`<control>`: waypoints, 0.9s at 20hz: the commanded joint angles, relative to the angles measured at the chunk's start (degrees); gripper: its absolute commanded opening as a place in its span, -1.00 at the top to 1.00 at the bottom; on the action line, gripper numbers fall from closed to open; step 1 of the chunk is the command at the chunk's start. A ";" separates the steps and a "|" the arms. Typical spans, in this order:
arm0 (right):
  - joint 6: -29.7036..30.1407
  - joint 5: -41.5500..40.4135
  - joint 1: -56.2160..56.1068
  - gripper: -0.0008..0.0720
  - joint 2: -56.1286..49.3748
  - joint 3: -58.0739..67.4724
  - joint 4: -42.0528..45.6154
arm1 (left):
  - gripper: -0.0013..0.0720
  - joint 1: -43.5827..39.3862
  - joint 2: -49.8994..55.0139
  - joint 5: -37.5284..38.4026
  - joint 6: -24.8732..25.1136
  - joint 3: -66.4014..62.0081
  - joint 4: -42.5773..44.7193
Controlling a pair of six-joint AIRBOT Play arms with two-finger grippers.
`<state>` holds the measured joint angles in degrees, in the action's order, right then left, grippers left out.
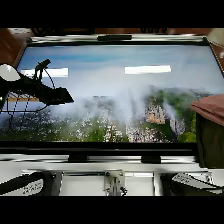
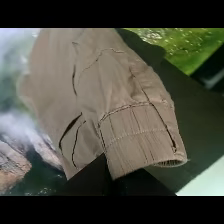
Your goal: Fold the shirts.
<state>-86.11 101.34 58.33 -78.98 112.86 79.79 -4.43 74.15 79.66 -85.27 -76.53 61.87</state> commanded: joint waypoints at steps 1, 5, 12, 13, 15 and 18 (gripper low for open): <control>-1.75 3.87 4.57 0.83 0.46 -1.79 6.05 | -0.65 -0.02 -0.02 0.57 0.09 -0.07 -0.44; -2.25 2.54 13.42 0.83 4.26 -12.92 2.62 | -0.65 -0.02 -0.02 0.48 0.07 -0.07 -0.44; -3.72 -2.97 16.26 0.83 5.99 -29.49 6.21 | -0.65 -0.02 -0.02 0.46 -0.11 -0.07 -1.53; -3.82 -5.22 16.26 0.83 5.99 -30.88 6.16 | -0.65 -0.02 -0.02 0.46 -0.13 -0.07 -1.53; -5.25 -8.79 16.24 0.83 5.99 -33.53 6.23 | -0.65 -0.02 -0.02 0.42 -0.24 -0.07 -1.99; -5.46 -13.18 16.26 0.82 5.99 -39.45 6.08 | -0.65 -0.02 -0.02 0.33 -1.64 -0.07 -2.05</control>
<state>-90.87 93.27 74.43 -73.03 78.54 85.67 -4.43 74.15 80.09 -86.00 -76.53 60.16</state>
